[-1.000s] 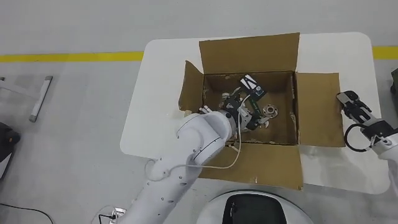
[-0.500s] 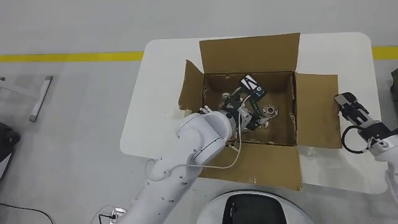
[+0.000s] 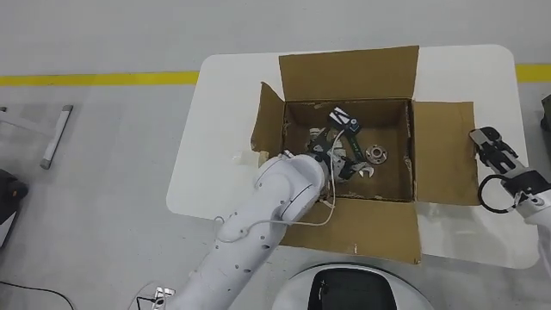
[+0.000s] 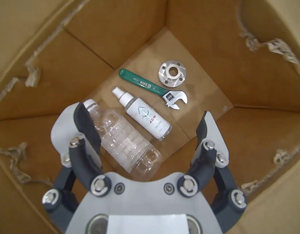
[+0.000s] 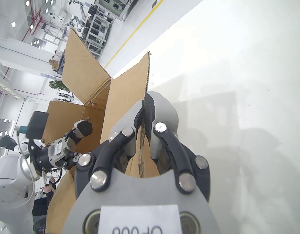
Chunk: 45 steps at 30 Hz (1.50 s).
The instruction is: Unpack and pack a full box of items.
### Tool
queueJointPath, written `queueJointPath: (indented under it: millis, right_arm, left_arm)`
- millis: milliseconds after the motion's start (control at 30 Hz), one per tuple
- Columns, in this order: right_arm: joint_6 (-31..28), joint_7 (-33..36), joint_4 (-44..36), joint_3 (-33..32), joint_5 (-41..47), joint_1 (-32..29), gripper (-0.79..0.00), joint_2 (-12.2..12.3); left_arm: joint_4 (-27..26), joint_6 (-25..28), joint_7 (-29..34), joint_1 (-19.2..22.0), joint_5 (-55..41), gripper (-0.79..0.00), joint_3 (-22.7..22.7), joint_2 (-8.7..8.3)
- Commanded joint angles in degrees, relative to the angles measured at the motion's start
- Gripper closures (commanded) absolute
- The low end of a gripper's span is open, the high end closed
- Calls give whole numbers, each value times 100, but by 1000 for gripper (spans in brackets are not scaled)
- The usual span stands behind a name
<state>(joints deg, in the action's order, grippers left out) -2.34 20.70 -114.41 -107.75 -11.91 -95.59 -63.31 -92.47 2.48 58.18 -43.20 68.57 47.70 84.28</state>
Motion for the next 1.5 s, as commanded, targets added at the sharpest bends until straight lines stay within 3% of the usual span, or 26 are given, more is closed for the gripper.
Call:
queueJointPath:
  millis: [0,367,833,867,900,1100,1467]
  right_arm:
    - [-1,-7,-18,-10,16,4,0,-3]
    - [-18,25,-18,-46,28,-16,0,-14]
    - [-39,68,-5,-88,39,-11,0,-24]
    - [-39,70,-6,-88,39,-9,0,-25]
    - [-44,76,-8,-87,37,-6,0,-26]
    - [-43,114,2,-87,23,21,0,-27]
    - [-41,118,39,-89,69,92,0,-35]
  left_arm:
    - [111,-421,104,64,-36,-785,-7,45]
    - [504,-1327,567,201,153,-785,-147,206]
    - [777,-1380,809,191,549,-782,-100,279]
    - [785,-1370,802,189,544,-680,-85,284]
    - [785,-1358,800,186,546,-634,-74,289]
    - [851,-1234,923,154,577,-711,33,297]
    - [1210,-1145,797,157,440,-751,51,383]
